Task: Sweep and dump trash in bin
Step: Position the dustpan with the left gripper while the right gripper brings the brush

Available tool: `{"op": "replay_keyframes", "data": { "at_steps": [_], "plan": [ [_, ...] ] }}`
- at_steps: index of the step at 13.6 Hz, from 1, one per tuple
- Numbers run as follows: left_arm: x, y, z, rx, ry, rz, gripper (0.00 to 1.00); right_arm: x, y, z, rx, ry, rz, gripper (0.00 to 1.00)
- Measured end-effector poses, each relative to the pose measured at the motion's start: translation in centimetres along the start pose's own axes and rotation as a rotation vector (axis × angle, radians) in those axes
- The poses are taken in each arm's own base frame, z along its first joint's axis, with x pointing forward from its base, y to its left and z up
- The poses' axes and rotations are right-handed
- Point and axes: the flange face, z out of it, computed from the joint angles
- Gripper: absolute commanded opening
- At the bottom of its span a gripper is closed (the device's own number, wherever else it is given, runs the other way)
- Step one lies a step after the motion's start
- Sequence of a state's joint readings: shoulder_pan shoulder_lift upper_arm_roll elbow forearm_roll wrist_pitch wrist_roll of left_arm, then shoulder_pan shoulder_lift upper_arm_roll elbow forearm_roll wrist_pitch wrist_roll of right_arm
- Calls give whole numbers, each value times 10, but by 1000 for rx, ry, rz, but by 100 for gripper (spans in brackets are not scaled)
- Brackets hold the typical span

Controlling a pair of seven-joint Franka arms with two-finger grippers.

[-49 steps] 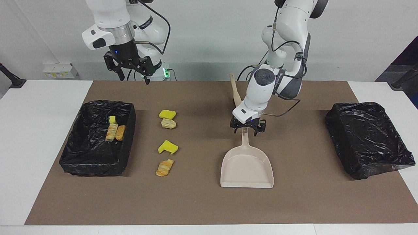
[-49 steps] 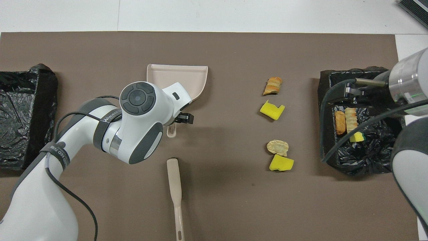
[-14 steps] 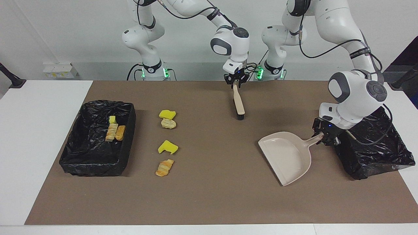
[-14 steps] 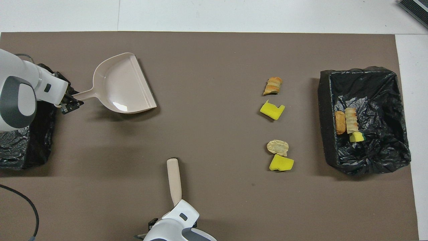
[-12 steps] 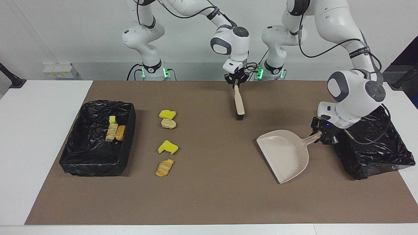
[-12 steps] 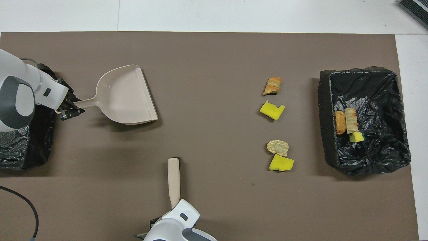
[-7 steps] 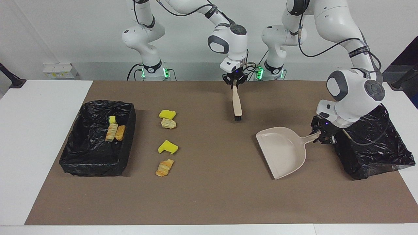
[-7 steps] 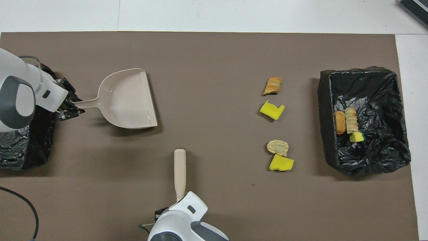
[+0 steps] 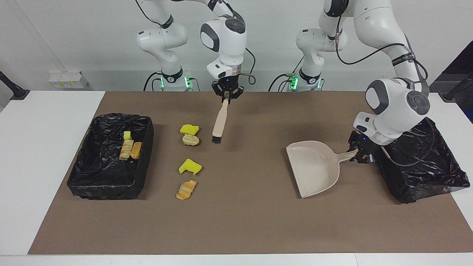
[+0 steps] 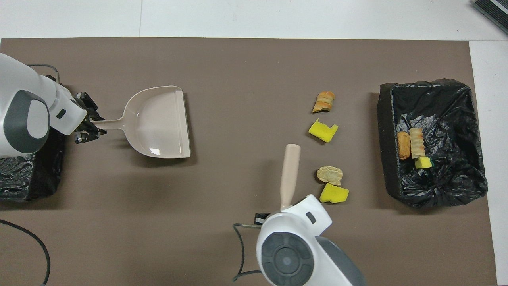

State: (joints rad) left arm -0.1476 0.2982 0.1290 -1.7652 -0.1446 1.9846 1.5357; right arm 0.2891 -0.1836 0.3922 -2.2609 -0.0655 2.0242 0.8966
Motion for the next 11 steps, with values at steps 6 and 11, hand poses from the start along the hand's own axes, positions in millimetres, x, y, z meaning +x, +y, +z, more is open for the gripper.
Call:
{"op": "replay_keyframes", "data": {
  "at_steps": [6,11],
  "plan": [
    [81,29,23,-30,20,83,0,11,114,39,-113,-53,-46,0],
    [93,61,41,-26,22,100,0,25,192,67,-140,-156,-110,0]
  ]
}}
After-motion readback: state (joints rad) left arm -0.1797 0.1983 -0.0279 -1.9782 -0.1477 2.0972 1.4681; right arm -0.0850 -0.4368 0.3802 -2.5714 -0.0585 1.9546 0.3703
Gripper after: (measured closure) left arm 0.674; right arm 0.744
